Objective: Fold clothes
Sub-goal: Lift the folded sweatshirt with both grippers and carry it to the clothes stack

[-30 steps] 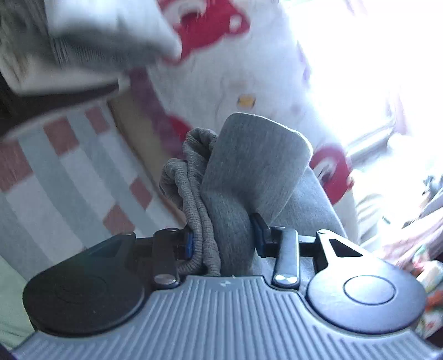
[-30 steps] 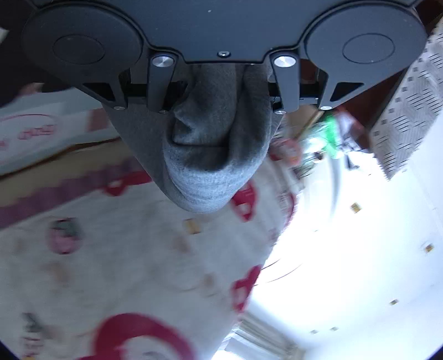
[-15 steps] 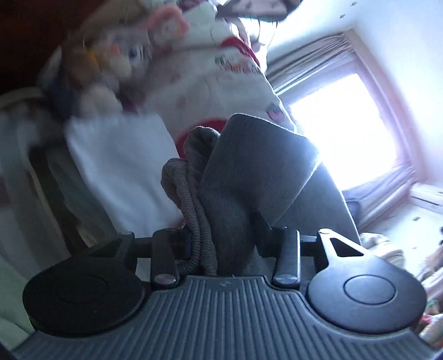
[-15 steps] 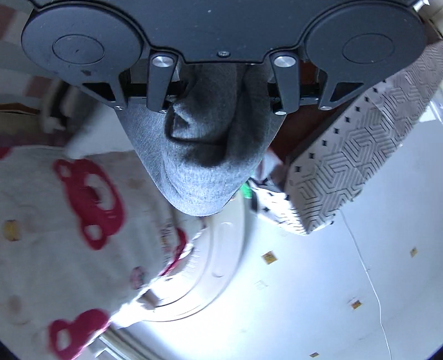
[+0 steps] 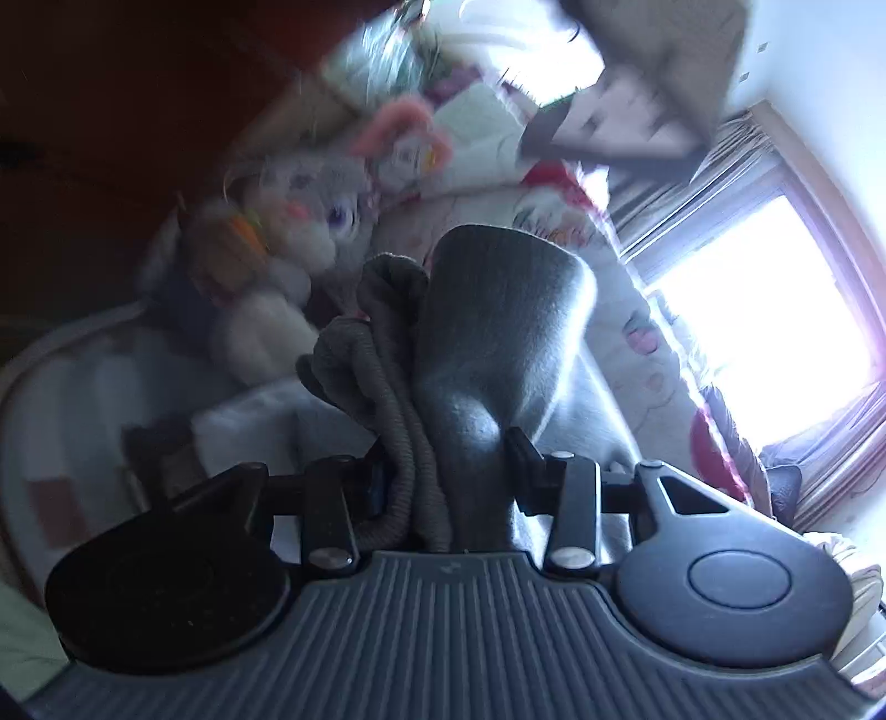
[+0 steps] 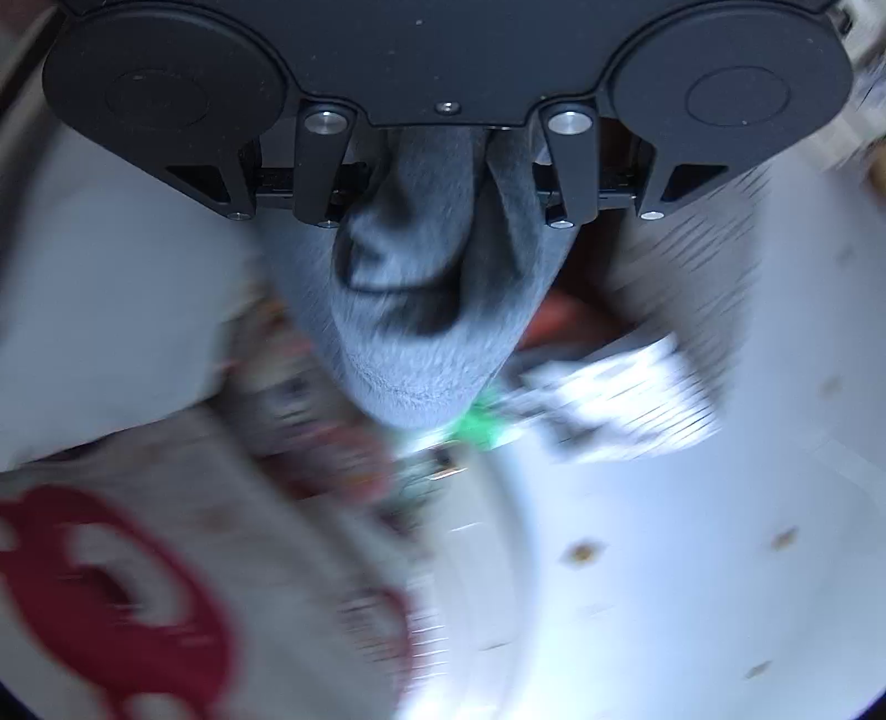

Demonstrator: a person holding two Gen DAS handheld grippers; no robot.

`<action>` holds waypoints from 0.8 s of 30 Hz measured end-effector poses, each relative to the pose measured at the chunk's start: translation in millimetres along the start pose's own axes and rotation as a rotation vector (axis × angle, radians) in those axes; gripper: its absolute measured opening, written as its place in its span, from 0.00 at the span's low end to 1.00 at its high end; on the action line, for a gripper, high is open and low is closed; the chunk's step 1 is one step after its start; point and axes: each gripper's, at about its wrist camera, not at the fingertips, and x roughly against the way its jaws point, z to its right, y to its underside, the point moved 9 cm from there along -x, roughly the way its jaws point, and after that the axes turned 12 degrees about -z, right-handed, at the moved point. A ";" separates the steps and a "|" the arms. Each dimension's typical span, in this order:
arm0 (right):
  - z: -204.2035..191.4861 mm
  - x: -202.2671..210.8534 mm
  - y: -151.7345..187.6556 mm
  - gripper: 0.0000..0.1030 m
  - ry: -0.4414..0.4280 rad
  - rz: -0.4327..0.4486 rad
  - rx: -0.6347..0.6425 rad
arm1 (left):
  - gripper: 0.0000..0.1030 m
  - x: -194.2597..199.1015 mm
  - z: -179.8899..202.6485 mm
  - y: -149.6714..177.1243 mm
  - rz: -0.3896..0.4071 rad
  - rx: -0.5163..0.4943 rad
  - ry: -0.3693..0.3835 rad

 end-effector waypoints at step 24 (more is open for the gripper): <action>-26.4 -30.0 -16.0 0.50 -0.051 -0.026 -0.013 | 0.40 31.3 4.4 -7.0 0.126 -0.162 0.094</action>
